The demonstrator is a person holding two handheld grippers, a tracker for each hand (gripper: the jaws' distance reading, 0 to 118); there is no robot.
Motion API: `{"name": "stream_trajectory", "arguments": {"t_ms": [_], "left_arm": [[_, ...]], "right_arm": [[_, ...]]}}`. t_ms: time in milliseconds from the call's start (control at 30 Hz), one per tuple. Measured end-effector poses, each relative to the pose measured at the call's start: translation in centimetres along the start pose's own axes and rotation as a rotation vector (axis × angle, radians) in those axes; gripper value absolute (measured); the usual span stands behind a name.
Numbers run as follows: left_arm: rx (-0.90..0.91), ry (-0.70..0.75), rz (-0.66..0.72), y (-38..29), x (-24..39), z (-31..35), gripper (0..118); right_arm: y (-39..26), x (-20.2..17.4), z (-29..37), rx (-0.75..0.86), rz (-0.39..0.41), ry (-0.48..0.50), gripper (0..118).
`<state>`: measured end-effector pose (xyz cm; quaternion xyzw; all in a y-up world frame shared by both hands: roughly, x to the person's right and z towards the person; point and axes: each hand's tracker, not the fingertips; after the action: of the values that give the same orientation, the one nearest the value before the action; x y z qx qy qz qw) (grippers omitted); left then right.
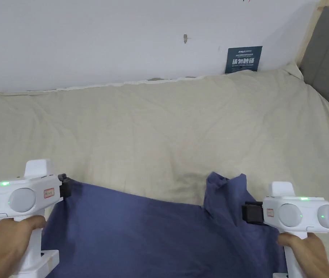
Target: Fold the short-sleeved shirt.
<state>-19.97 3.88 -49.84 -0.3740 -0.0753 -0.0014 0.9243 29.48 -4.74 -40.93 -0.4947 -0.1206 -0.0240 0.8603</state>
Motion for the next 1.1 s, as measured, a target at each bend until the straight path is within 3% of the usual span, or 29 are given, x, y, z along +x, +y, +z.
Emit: {"name": "stream_trajectory", "arguments": {"t_ms": [67, 100, 133, 167, 200, 300, 400, 533, 700, 867, 1100], "left_arm": [[0.017, -0.006, -0.003, -0.1, 0.0, 1.3, 3], [0.025, -0.009, -0.004, -0.1, 0.0, 1.9, 3], [0.026, -0.011, -0.007, -0.1, -0.3, 2.1, 3], [0.029, -0.010, -0.009, -0.1, -0.3, 2.5, 3], [0.032, -0.011, -0.008, -0.2, -0.5, 2.9, 3], [0.041, 0.003, 0.012, -0.4, -0.9, 3.8, 3], [0.075, 0.023, 0.063, -0.5, -1.5, 5.6, 3], [0.153, 0.060, 0.096, 0.8, -2.4, 9.2, 3], [0.329, 0.094, 0.145, 6.1, -3.8, 15.8, 3], [0.495, 0.162, 0.097, 12.7, -4.8, 22.7, 3], [0.695, 0.211, 0.110, 20.0, -5.2, 29.5, 3]], "right_arm": [[-0.4, -0.4, -1.4, -0.065, -0.001, -0.002, 63], [-0.7, -0.7, -1.7, -0.090, 0.023, -0.003, 50], [-1.2, -1.0, -1.3, -0.049, 0.021, 0.014, 44], [-1.4, -1.4, -0.4, 0.011, 0.041, -0.021, 25], [-1.5, -1.6, 0.0, -0.005, 0.057, 0.006, 4], [-1.6, -2.3, 1.3, 0.009, 0.091, 0.006, 4], [-1.3, -1.8, 5.2, 0.166, 0.102, -0.043, 4], [1.4, -0.8, 11.9, 0.350, 0.108, -0.017, 4], [6.9, -0.8, 21.9, 0.606, 0.088, 0.029, 4], [11.9, -2.2, 31.1, 0.845, 0.129, 0.027, 4], [18.1, -3.3, 39.6, 1.070, 0.136, 0.005, 4]]}}
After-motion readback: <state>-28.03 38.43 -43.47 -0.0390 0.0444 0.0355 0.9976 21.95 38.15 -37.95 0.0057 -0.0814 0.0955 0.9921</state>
